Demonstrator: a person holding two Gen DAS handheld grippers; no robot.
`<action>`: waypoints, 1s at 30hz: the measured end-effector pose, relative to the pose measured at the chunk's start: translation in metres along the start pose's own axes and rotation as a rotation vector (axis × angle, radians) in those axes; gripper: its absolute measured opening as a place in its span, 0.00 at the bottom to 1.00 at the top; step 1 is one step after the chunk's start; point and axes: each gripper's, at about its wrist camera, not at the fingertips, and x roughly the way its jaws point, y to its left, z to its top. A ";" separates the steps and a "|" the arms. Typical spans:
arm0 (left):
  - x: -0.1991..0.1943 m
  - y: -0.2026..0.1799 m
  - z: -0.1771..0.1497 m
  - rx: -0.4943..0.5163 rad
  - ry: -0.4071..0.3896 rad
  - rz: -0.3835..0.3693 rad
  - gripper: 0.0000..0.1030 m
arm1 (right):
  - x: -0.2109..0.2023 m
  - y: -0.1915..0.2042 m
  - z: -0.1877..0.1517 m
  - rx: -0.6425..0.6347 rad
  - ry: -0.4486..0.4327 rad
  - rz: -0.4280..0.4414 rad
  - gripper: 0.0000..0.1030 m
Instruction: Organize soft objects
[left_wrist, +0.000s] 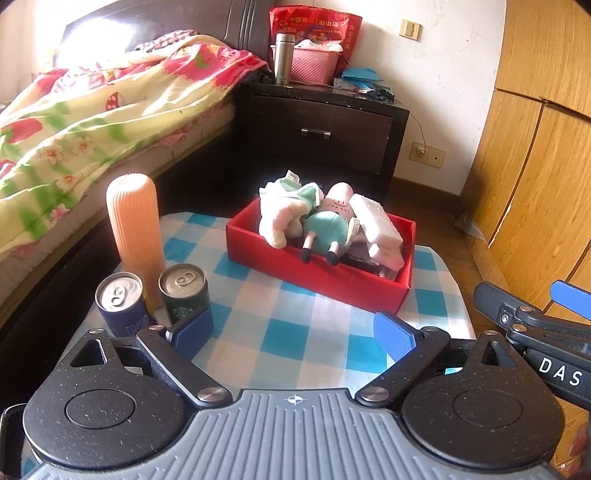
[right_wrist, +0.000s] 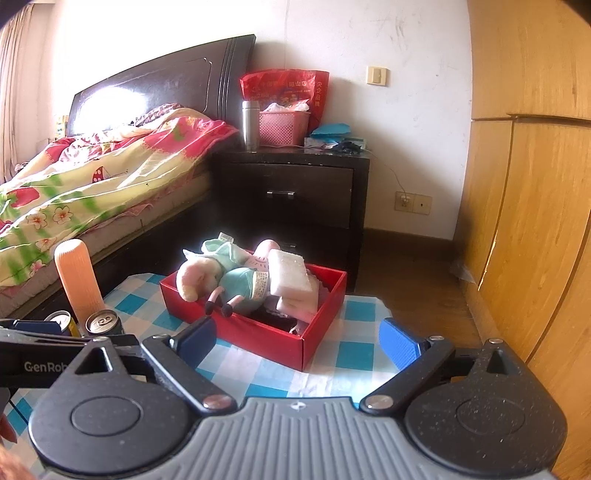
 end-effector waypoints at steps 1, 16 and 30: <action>0.000 0.000 0.000 0.000 -0.001 0.000 0.88 | 0.000 0.000 0.000 0.000 0.000 0.000 0.73; 0.001 -0.001 0.000 -0.002 0.004 0.007 0.88 | 0.000 -0.001 0.000 0.001 0.001 -0.010 0.74; 0.003 -0.001 -0.001 -0.001 0.009 0.008 0.88 | 0.002 -0.002 -0.001 0.002 0.006 -0.014 0.74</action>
